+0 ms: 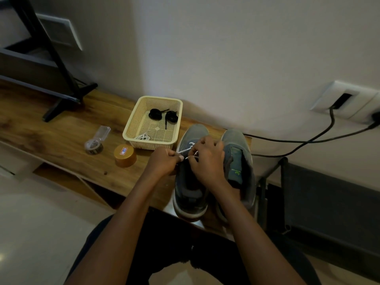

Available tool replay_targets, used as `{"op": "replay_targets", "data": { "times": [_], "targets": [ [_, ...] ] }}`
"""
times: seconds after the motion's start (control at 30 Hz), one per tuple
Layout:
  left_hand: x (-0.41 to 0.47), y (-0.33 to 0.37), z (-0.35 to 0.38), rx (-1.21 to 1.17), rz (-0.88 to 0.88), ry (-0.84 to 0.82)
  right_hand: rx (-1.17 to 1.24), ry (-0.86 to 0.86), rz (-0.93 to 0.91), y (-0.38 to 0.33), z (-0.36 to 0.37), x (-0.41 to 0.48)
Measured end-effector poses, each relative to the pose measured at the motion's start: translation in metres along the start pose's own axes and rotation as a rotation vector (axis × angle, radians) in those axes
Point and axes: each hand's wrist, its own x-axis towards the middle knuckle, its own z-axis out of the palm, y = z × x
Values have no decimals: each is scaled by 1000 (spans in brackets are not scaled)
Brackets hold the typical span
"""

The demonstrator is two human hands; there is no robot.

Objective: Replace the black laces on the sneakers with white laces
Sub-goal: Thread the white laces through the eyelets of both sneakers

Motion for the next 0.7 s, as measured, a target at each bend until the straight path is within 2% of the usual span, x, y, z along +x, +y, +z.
{"op": "replay_targets", "data": {
  "times": [0.53, 0.7],
  "targets": [
    [-3, -1, -3, -69, -15, -19, 31, 32, -20, -2, 4, -5],
    [-4, -1, -3, 1, 47, -28, 14, 20, -10, -1, 4, -3]
  ]
}}
